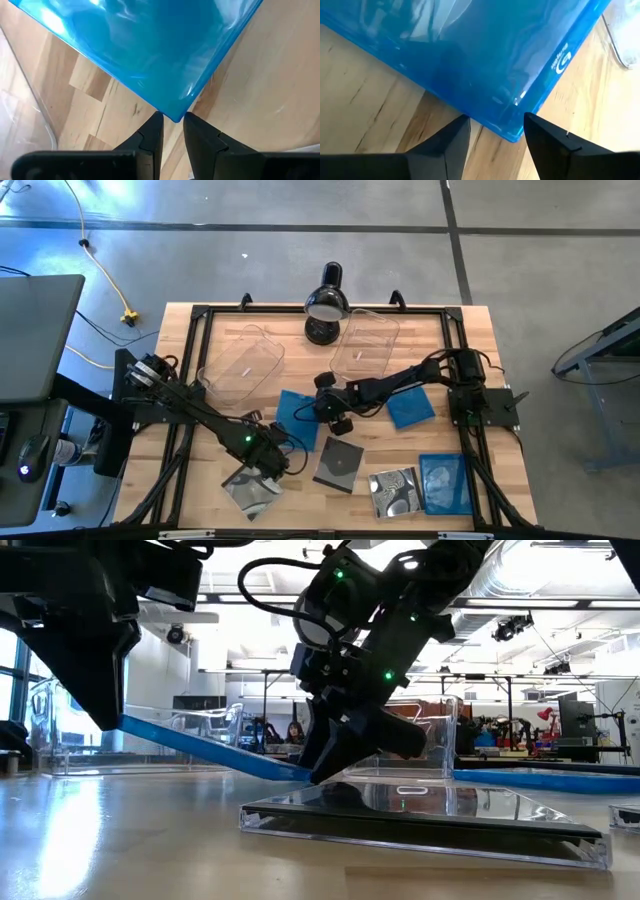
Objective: Pick & place jewel cases by type
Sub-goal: Put the left blue CD case into the left transparent bin
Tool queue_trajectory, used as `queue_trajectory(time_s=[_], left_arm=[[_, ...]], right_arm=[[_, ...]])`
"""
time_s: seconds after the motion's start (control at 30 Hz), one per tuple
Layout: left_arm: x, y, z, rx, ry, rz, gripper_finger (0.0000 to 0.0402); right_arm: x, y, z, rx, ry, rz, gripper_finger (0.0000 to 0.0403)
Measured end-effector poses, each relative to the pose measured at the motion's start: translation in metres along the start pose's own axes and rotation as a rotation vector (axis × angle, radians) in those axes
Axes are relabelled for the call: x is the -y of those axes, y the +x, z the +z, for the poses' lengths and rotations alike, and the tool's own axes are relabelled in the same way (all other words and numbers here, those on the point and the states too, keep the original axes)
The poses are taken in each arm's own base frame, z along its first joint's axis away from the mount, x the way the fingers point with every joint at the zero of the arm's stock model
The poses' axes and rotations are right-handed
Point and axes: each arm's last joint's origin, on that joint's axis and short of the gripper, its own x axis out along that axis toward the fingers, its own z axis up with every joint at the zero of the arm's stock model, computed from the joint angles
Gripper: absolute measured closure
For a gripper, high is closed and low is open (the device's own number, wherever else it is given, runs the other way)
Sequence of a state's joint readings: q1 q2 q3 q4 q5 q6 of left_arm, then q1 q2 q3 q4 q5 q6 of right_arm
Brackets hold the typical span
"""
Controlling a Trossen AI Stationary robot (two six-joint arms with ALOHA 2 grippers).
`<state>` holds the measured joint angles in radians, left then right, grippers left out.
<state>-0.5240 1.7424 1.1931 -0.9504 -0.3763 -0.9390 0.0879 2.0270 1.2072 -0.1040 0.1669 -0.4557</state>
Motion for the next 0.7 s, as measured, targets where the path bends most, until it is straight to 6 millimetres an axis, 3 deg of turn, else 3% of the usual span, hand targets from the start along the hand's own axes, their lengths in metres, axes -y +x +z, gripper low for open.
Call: queue_trajectory(time_s=[0.7], left_arm=[[-0.0052,-0.0012,0.0047,0.182,0.100,0.162,0.0333]], right_arm=[[0.0007,-0.0001,0.0006,-0.010,0.005,-0.044,0.0220]])
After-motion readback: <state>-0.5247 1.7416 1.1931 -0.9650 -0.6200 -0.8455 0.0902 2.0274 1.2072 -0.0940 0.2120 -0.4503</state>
